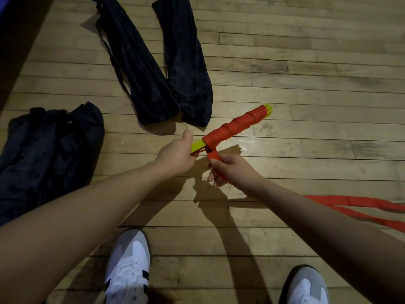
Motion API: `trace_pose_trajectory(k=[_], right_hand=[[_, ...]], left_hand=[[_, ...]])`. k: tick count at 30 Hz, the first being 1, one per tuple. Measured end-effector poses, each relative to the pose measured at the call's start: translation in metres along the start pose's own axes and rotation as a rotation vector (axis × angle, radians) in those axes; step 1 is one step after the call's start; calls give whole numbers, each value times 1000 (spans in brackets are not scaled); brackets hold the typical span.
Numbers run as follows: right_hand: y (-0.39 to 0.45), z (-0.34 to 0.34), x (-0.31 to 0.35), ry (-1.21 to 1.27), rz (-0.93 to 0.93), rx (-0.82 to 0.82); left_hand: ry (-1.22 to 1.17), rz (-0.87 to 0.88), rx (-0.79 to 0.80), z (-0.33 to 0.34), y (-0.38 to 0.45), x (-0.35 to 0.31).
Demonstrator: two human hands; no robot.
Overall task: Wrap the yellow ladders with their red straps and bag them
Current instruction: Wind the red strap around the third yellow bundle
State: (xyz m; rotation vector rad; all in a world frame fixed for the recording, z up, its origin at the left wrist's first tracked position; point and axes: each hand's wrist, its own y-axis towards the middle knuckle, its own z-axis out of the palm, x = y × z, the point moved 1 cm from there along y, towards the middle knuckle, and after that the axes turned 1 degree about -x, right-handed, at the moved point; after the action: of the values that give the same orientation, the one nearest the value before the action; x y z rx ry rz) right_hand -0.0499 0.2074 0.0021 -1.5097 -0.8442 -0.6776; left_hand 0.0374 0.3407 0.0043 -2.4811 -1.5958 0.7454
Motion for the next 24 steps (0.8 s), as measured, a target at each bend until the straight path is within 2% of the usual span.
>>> trace_pose_trajectory(k=[3, 7, 11, 14, 17, 24], right_hand=[[0, 2, -3, 0, 2, -7], [3, 4, -4, 27, -17, -69], [2, 1, -10, 4, -1, -98], [-2, 0, -14, -18, 10, -91], [-5, 2, -15, 13, 27, -71], [-5, 6, 5, 208, 24, 83]], left_hand=[[-52, -23, -3, 5, -1, 2], [-214, -30, 99, 7, -2, 1], [-206, 14, 135, 6, -5, -1], [-192, 98, 91, 5, -9, 1], [-108, 93, 24, 4, -10, 2], [75, 144, -130, 2, -4, 10]])
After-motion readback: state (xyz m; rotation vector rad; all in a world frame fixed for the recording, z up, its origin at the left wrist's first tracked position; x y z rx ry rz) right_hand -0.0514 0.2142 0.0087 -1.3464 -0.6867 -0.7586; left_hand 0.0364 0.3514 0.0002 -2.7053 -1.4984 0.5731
